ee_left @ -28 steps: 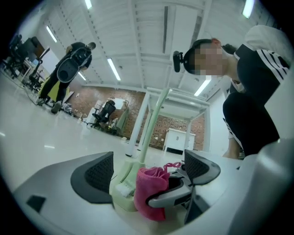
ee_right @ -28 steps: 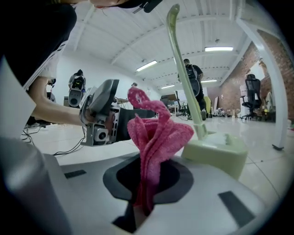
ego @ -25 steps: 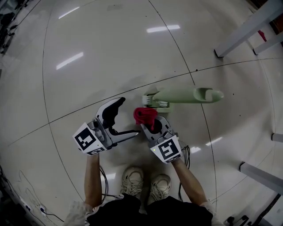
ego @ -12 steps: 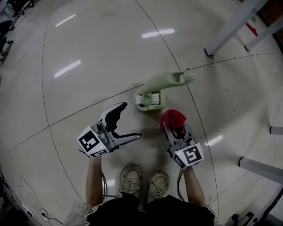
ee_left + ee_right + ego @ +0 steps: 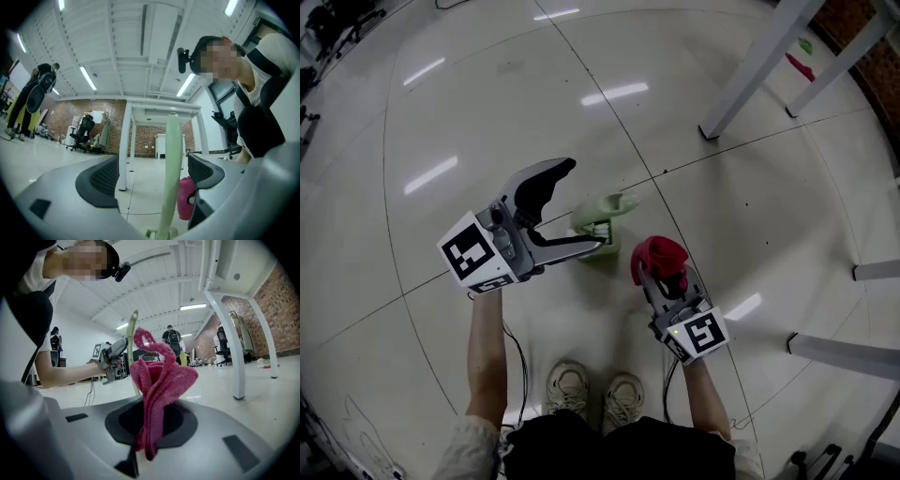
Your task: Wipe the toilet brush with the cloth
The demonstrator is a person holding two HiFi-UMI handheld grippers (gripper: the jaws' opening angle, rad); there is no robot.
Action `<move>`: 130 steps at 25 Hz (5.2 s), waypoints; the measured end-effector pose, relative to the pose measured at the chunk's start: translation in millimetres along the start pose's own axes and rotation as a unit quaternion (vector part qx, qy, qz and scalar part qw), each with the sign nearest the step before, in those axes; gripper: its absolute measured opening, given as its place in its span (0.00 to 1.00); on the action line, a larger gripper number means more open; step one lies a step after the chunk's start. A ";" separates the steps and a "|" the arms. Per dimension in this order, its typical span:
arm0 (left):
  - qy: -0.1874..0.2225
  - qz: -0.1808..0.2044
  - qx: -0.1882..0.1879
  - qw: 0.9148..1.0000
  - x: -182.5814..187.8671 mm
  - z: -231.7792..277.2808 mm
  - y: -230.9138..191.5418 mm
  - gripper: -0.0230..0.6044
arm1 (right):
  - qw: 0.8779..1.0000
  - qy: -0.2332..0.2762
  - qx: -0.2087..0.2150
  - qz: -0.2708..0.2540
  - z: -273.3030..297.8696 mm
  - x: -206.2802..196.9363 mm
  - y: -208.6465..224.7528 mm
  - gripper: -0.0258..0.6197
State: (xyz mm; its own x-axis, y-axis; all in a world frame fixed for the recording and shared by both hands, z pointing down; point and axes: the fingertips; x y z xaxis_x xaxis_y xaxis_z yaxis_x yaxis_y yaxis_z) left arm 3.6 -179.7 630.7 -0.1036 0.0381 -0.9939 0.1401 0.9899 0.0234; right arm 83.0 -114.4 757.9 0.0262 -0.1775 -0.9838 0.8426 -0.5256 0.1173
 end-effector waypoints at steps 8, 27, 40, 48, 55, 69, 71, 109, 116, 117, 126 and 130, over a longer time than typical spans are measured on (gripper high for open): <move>-0.008 -0.044 -0.056 0.997 40.2 11.9 15.7 0.51 | 1.000 0.021 -0.014 0.008 -14.0 45.6 10.4 0.09; 0.035 -0.092 -0.039 0.994 279.5 24.2 -36.5 0.23 | 0.984 0.149 0.088 0.041 42.7 398.1 -20.9 0.09; 0.061 -0.045 -0.060 0.995 829.7 67.4 19.9 0.23 | 0.926 0.302 0.216 0.070 -97.8 985.0 -153.5 0.09; 0.063 -0.030 -0.041 0.997 904.2 85.5 56.6 0.23 | 0.902 0.329 0.259 0.108 -144.1 1020.3 -187.0 0.09; 0.082 -0.029 -0.061 0.994 926.6 79.6 71.9 0.23 | 0.916 0.290 0.250 0.120 -129.6 992.0 -194.5 0.09; 0.070 -0.015 -0.058 0.996 953.6 81.9 72.8 0.23 | 0.962 0.137 0.217 0.095 -88.6 872.4 -203.4 0.09; 0.028 -0.006 -0.022 0.999 938.4 83.9 64.0 0.23 | 0.968 0.135 0.193 0.084 -91.3 871.9 -199.4 0.09; 0.067 -0.080 0.095 0.990 847.6 70.2 16.9 0.23 | 0.993 0.117 -0.031 -0.005 -123.1 922.1 -155.8 0.09; 0.023 -0.048 0.097 0.994 815.5 78.2 21.8 0.23 | 0.980 0.198 -0.009 -0.030 -125.4 1004.9 -161.1 0.09; 0.016 -0.048 0.100 0.994 807.4 81.1 23.4 0.23 | 0.979 0.203 0.002 -0.024 -125.3 1009.4 -167.1 0.09; -0.008 -0.053 0.086 0.995 777.5 94.3 40.3 0.23 | 0.985 0.158 -0.013 -0.063 -98.8 983.7 -183.1 0.09; -0.002 -0.041 0.066 0.997 776.2 92.1 50.9 0.23 | 0.981 0.166 -0.046 -0.090 -104.7 989.2 -167.9 0.09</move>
State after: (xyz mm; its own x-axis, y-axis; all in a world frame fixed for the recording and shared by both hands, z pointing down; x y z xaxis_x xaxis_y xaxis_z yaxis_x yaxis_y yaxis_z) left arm 21.0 -112.3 -149.5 -0.1159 -0.0439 -0.9923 0.2604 0.9627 -0.0730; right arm 23.7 -114.6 -249.1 0.0333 0.2012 -0.9790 0.8946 -0.4428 -0.0606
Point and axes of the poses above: the fingertips, and each gripper's own axes: z forward along the fingers, y to its right, x out of its top, and after that the axes turned 5 degrees about -x, right-handed
